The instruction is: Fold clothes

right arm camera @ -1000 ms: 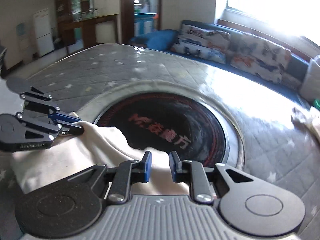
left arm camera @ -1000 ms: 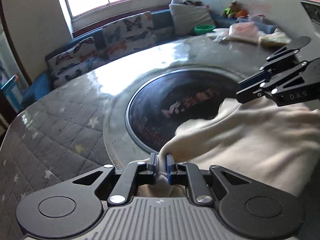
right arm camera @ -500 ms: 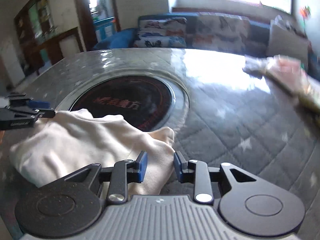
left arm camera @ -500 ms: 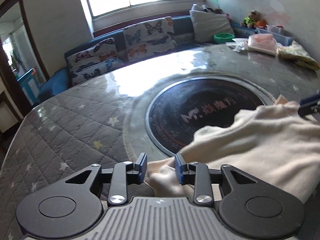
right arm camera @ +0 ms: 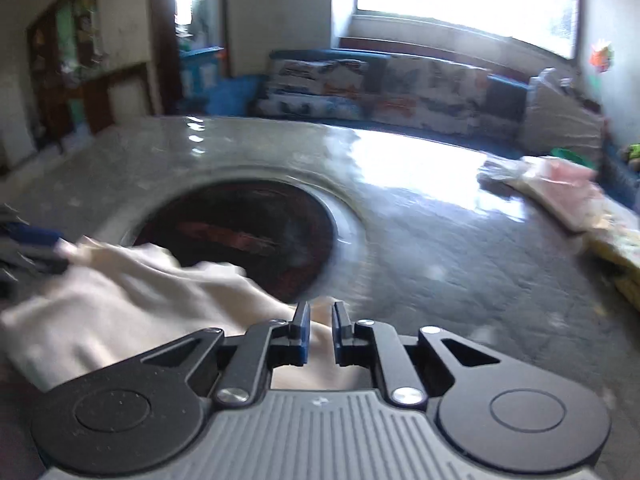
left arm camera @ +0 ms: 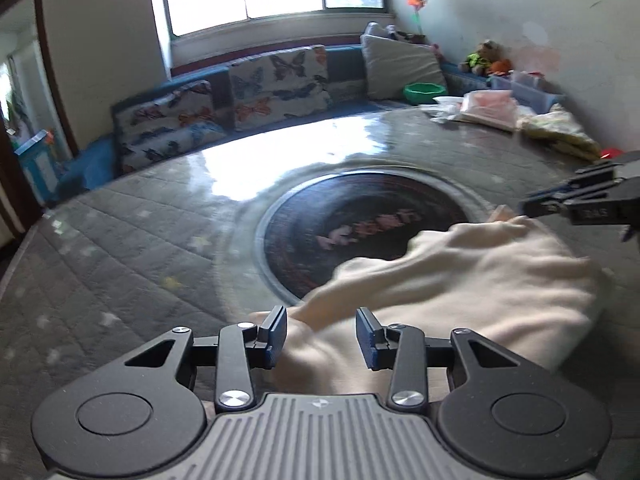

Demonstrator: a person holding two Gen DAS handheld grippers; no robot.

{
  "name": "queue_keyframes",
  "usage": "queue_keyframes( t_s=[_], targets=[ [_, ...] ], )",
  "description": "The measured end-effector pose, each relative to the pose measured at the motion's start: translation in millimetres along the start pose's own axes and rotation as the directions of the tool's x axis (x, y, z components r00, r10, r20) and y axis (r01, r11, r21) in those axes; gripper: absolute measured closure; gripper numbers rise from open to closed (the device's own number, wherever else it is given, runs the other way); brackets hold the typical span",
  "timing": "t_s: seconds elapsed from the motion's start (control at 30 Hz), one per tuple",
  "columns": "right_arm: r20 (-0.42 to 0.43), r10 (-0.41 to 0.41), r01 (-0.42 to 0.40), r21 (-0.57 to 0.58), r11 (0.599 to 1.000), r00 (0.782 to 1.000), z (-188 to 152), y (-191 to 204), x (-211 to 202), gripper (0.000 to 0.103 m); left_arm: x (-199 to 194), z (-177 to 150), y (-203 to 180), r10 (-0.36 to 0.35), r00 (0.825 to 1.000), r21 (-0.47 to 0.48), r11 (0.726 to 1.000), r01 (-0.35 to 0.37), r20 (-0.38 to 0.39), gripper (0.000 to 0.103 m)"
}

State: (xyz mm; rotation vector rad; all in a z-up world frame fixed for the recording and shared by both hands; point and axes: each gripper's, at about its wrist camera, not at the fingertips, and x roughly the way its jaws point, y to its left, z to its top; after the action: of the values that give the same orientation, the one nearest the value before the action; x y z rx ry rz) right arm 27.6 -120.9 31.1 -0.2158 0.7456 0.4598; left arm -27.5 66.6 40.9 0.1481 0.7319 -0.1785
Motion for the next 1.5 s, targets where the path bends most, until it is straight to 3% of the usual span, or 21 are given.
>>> queue_keyframes(
  t_s=[0.33, 0.47, 0.67, 0.9, 1.03, 1.13, 1.37, 1.5],
  targets=[
    [-0.021, 0.151, -0.153, -0.079, 0.985, 0.988, 26.7, 52.1, 30.3, 0.092, 47.8, 20.2, -10.9, -0.053, 0.997, -0.060, 0.997, 0.049, -0.058, 0.065],
    [-0.016, 0.116, -0.117, -0.126, 0.985, 0.993, 24.3, 64.5, 36.9, 0.089, 61.0, 19.6, -7.6, -0.037, 0.997, -0.082, 0.996, 0.032, -0.071, 0.065],
    [0.000, 0.135, -0.134, -0.115, 0.984, 0.991, 23.0, 65.6, 41.9, 0.088, 60.9, 19.5, -5.0, -0.027, 0.998, -0.104, 0.994, 0.020, -0.062, 0.063],
    [0.012, 0.150, -0.148, -0.095, 0.984, 0.989, 23.1, 57.6, 20.7, 0.088, 43.4, 20.9, -2.2, -0.009, 0.999, -0.117, 0.993, 0.003, -0.046, 0.065],
    [0.010, 0.173, -0.173, -0.032, 0.984, 0.985, 8.8, 42.6, -3.0, 0.088, 23.7, 17.0, -9.9, -0.040, 0.999, -0.107, 0.994, 0.038, -0.022, 0.065],
    [0.013, 0.171, -0.171, -0.020, 0.985, 0.985, -7.6, 35.4, -16.8, 0.088, 9.9, 4.7, -19.8, -0.061, 0.998, -0.080, 0.995, 0.060, -0.018, 0.065],
    [0.031, 0.071, -0.071, 0.013, 0.997, 0.997, -24.5, 9.9, -29.4, 0.091, -12.5, -27.1, -19.9, -0.047, 0.998, -0.072, 0.996, 0.044, -0.048, 0.065],
    [0.061, 0.125, -0.123, -0.041, 0.992, 0.990, -28.6, 23.7, -48.5, 0.091, -25.1, -39.8, -9.4, -0.026, 0.998, -0.094, 0.995, 0.021, -0.053, 0.065]
  ],
)
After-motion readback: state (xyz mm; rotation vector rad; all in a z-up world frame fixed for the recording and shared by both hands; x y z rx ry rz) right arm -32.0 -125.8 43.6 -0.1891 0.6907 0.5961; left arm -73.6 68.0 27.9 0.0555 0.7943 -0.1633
